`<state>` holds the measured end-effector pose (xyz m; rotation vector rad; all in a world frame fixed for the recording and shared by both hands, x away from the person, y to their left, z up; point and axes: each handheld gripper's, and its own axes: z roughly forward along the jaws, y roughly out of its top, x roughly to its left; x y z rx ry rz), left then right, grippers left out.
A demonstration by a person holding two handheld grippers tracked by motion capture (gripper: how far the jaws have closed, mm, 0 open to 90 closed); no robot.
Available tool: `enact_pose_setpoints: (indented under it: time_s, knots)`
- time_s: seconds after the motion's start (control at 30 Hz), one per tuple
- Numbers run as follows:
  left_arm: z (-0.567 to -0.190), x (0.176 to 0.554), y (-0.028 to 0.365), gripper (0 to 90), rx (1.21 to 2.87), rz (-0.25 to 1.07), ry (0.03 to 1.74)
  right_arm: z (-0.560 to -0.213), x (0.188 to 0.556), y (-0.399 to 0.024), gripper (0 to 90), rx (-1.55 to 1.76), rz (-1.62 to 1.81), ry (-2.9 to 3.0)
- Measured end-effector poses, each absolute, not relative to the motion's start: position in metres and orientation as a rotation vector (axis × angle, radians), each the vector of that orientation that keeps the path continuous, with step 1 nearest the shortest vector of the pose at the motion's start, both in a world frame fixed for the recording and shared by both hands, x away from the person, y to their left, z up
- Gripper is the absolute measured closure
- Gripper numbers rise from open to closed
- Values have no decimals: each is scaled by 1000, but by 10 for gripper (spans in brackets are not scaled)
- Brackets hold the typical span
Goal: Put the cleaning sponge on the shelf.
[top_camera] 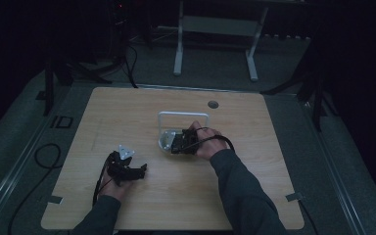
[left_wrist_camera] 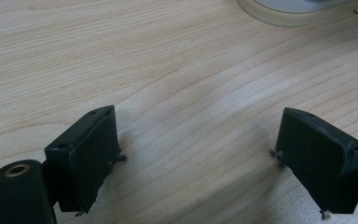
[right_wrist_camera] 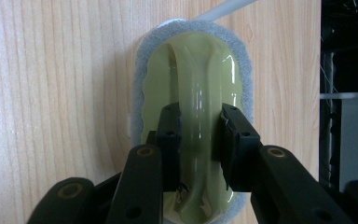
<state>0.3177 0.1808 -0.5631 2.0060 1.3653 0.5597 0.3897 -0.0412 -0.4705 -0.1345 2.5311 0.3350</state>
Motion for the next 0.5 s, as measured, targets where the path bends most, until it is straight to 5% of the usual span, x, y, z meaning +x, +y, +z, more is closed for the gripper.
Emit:
enact_pose_setpoints:
  time_s: [0.5]
  knots:
    - [-563, 318, 181, 131, 2006, 560, 1365, -475, 395, -46, 712, -112, 330, 2524]
